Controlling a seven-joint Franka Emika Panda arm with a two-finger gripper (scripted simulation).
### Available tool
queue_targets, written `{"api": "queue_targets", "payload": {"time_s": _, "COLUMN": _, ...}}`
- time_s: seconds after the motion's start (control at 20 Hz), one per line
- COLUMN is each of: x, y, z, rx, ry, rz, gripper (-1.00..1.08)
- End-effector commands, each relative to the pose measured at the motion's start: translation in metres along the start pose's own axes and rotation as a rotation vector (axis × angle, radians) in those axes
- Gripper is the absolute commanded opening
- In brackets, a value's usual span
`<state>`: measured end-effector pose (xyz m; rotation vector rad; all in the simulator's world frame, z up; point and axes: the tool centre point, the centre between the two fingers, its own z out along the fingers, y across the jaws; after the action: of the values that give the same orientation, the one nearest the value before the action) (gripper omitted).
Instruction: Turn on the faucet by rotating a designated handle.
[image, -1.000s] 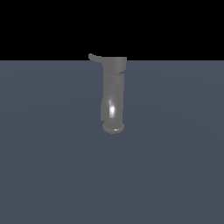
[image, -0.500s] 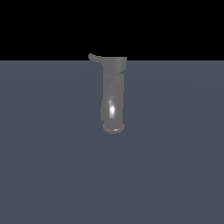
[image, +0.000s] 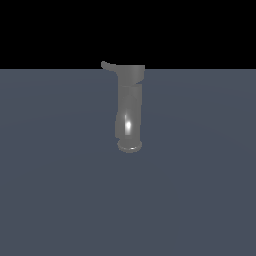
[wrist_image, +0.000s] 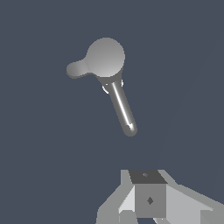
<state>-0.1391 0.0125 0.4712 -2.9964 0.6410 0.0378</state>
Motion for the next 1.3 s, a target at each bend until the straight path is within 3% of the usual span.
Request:
{"api": "queue_targets", "payload": {"time_s": 0.0, "x": 0.012, "y": -0.007, "z": 0.006, "rx": 0.007, "ry": -0.007, "rz": 0.066, "gripper": -1.00}}
{"api": "queue_targets", "payload": {"time_s": 0.55, "x": 0.063, "y": -0.037, "z": 0.039, "rx": 0.018, "ry": -0.027, "rz": 0.357, "gripper": -1.00}}
{"api": "queue_targets", "payload": {"time_s": 1.25, "x": 0.122, "y": -0.074, "z": 0.093, "rx": -0.002, "ry": -0.019, "rz": 0.731, "gripper": -1.00}}
